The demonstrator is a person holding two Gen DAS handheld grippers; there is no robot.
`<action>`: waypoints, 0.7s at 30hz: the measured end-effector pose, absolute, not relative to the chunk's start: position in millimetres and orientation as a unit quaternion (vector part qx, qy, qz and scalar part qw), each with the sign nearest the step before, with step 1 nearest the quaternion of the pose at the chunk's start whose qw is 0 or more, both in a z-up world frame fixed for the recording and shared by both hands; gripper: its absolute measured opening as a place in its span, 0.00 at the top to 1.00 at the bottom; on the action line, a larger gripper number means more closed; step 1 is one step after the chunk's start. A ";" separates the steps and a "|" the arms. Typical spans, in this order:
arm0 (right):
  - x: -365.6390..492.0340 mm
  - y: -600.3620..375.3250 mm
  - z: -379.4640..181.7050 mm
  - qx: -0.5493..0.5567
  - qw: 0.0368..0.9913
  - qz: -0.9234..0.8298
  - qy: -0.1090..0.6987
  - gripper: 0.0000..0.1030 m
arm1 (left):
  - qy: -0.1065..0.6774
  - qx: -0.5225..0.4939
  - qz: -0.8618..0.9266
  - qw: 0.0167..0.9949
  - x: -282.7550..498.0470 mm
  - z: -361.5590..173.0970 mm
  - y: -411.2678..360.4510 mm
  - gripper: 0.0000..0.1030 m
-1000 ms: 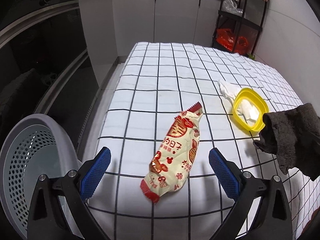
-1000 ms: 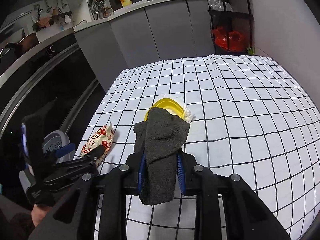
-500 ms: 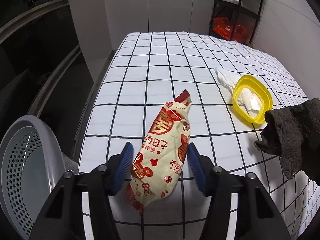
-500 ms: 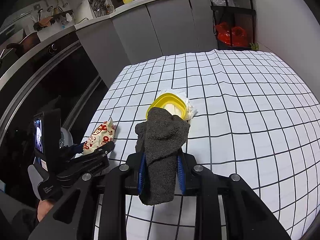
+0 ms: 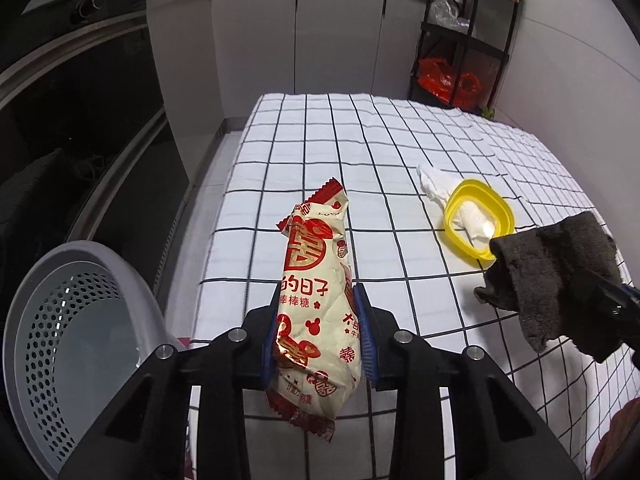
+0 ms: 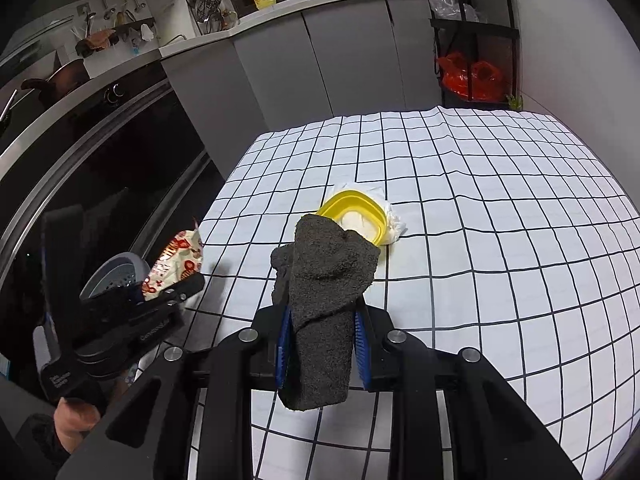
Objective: Collect trash
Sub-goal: 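Carry the wrapper and sock in both grippers over the basket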
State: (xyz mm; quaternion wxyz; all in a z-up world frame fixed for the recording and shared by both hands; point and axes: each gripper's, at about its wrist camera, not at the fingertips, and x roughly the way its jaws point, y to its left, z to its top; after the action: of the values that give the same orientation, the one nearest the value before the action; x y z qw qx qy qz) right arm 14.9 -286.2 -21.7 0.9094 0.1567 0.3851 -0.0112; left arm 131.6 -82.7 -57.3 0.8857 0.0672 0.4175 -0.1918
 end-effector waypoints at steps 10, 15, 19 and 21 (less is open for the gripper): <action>9.6 -251.9 -7.1 0.135 0.919 0.015 0.371 0.75 | 0.387 0.060 -0.164 0.905 108.7 -29.8 -28.7 0.69; 8.2 -227.0 0.8 0.115 0.923 0.028 0.366 0.75 | 0.375 0.052 -0.149 0.913 100.2 -17.9 3.7 0.69; 3.9 -203.9 8.5 0.111 0.925 0.041 0.361 0.75 | 0.370 0.043 -0.137 0.918 91.1 -10.6 26.8 0.69; 2.7 -191.3 11.2 0.115 0.925 0.049 0.357 0.75 | 0.365 0.042 -0.130 0.921 86.0 -7.4 38.2 0.69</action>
State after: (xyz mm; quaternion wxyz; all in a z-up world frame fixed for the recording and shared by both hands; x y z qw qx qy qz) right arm 2.7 -191.3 11.2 0.9255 0.1154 0.3574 0.0492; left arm 86.0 38.2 -7.4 0.9208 0.0418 0.3653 -0.1297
